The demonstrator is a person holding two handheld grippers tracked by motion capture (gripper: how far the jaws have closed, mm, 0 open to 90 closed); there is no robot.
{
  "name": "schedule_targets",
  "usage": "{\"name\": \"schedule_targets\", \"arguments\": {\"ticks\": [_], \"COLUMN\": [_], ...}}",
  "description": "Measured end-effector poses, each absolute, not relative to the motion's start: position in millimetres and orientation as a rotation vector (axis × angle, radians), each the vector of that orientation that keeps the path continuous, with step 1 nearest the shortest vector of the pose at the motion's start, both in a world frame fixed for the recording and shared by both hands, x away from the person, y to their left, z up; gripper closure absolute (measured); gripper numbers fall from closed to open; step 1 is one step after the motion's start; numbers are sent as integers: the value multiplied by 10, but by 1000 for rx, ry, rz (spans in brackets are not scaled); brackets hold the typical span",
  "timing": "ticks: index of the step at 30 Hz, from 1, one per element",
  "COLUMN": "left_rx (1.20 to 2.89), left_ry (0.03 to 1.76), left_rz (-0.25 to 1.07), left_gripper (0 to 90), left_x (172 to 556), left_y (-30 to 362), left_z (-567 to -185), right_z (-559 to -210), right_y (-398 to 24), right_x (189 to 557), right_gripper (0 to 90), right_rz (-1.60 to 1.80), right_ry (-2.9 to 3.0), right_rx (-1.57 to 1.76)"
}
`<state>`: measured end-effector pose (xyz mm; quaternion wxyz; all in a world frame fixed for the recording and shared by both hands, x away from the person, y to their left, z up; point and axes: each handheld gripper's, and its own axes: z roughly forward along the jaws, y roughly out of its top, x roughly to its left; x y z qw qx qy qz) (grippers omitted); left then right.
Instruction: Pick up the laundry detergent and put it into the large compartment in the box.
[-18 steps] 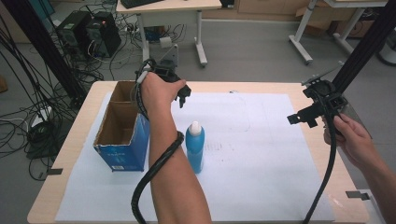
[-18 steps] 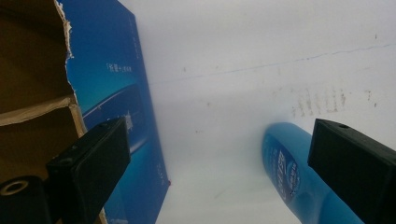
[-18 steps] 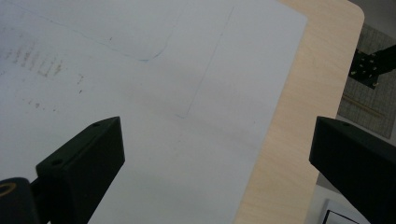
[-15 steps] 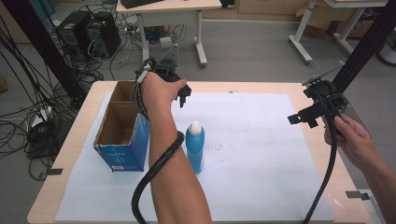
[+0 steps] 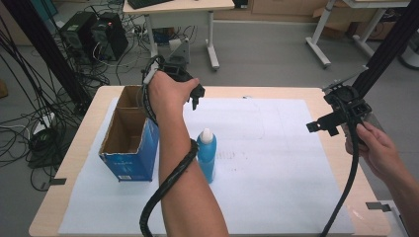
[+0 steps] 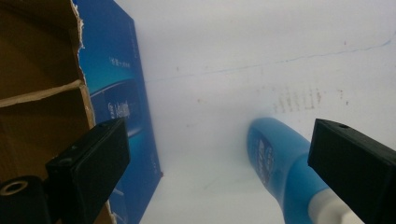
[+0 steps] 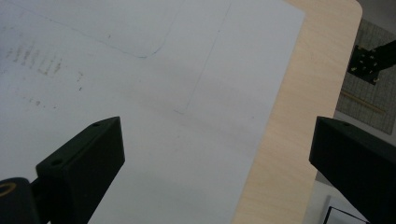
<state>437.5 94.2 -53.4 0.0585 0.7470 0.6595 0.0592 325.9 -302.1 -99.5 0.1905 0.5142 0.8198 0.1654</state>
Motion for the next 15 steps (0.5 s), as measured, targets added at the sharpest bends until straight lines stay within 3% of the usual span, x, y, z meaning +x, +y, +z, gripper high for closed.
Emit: {"name": "schedule_targets", "arguments": {"ticks": [15], "left_rx": [2276], "left_ry": [1966], "left_rz": [193], "left_gripper": [59], "left_x": [4095], "left_y": [719], "left_z": [-332], "right_z": [-910], "right_y": [-3079], "right_x": [3158], "right_gripper": [33], "right_rz": [429], "right_ry": [2299], "right_rx": [1475]}}
